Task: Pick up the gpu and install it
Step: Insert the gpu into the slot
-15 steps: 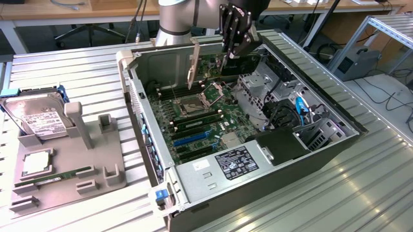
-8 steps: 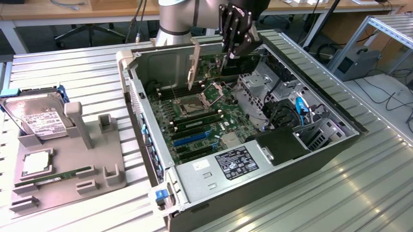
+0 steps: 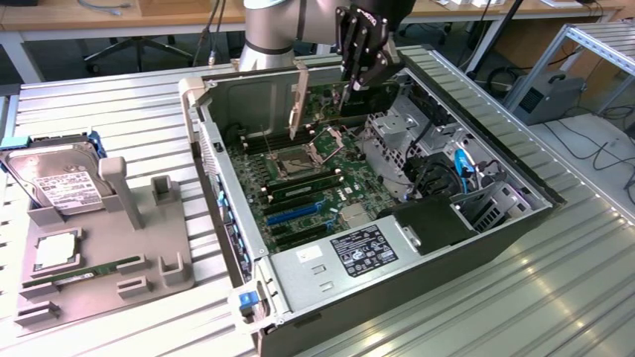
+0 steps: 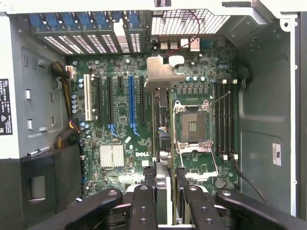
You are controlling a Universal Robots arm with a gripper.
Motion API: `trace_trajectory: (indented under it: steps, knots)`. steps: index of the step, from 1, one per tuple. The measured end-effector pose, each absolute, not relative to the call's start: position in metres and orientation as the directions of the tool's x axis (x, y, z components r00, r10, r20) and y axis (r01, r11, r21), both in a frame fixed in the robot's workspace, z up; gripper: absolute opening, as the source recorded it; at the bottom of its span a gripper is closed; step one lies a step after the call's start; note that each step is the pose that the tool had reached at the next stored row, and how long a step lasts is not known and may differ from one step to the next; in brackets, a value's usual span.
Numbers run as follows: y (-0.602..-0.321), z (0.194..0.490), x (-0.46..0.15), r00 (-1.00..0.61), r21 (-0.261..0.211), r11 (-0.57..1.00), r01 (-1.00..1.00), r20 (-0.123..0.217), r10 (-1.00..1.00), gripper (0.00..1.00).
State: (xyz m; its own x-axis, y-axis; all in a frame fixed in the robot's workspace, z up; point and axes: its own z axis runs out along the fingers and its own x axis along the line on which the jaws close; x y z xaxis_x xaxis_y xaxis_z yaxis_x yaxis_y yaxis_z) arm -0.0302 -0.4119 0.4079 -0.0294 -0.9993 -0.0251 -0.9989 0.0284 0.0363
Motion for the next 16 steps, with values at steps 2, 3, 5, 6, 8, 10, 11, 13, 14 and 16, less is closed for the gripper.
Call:
trace_trajectory:
  steps: [2, 3, 5, 6, 8, 10, 11, 13, 14, 16]
  knots:
    - [-0.4119, 0.4079, -0.0302, -0.022, 0.036, 0.021, -0.999, -0.025, -0.999, 0.27]
    - [-0.4119, 0.4079, -0.0302, -0.02, 0.036, 0.019, -0.999, -0.025, -0.999, 0.27]
    - [-0.4119, 0.4078, -0.0302, -0.015, 0.036, 0.015, -0.999, -0.025, -1.0, 0.27]
    - [-0.4119, 0.4078, -0.0302, -0.013, 0.036, 0.013, -0.999, -0.025, -1.0, 0.27]
    - [-0.4119, 0.4078, -0.0302, -0.009, 0.036, 0.008, -0.999, -0.025, -1.0, 0.27]
    - [-0.4119, 0.4078, -0.0302, -0.005, 0.036, 0.004, -0.999, -0.025, -1.0, 0.27]
    - [-0.4119, 0.4078, -0.0302, -0.002, 0.036, 0.001, -0.999, -0.025, -1.0, 0.27]
    - [-0.4119, 0.4078, -0.0302, 0.003, 0.036, -0.004, -0.999, -0.025, -1.0, 0.27]
    - [-0.4119, 0.4078, -0.0302, 0.005, 0.036, -0.006, -0.999, -0.025, -1.0, 0.27]
    - [-0.4119, 0.4077, -0.0302, 0.009, 0.036, -0.01, -0.999, -0.025, -1.0, 0.27]
